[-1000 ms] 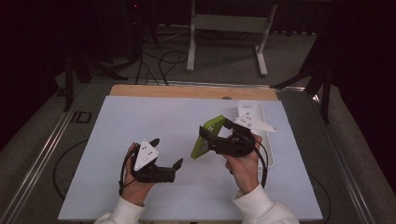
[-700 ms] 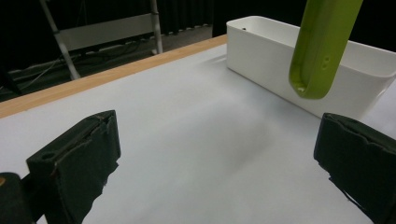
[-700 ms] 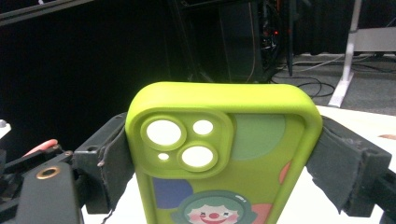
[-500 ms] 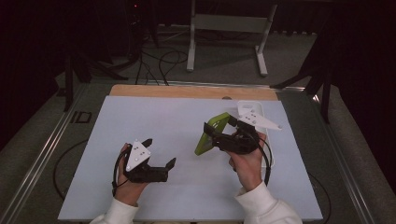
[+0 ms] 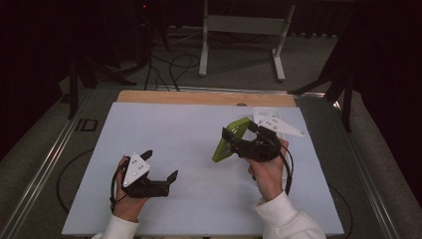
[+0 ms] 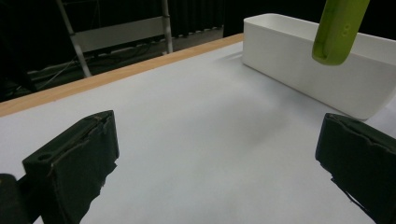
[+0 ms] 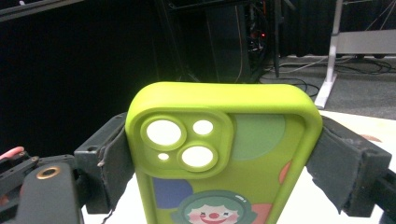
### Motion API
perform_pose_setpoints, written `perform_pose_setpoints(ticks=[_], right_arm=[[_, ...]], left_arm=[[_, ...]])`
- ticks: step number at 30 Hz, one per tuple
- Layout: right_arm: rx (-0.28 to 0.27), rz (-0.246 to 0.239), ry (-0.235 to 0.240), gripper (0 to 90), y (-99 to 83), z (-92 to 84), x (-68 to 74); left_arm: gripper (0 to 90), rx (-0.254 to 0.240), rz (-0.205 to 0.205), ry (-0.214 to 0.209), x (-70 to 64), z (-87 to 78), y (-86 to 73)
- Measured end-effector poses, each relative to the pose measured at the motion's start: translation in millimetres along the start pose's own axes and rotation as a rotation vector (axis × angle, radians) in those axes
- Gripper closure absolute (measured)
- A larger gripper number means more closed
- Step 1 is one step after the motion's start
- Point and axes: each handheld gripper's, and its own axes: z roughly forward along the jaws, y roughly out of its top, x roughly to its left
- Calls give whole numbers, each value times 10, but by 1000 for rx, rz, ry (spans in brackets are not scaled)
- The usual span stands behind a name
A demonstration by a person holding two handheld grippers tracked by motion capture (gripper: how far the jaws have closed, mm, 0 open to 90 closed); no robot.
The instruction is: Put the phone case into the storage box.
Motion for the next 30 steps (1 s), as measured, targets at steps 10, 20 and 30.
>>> perform_pose_setpoints(ticks=[10,20,30], right_arm=[[-3,0,-12,154,29,1,-27],[-6,0,-26,154,61,-4,-59],[-9,-5,-38,154,88,13,-75]], left_arm=[[1,13,-17,39,111,-100,-132],[1,-7,-32,80,203,-240,-258],[1,-12,-50,107,258,-326,-354]])
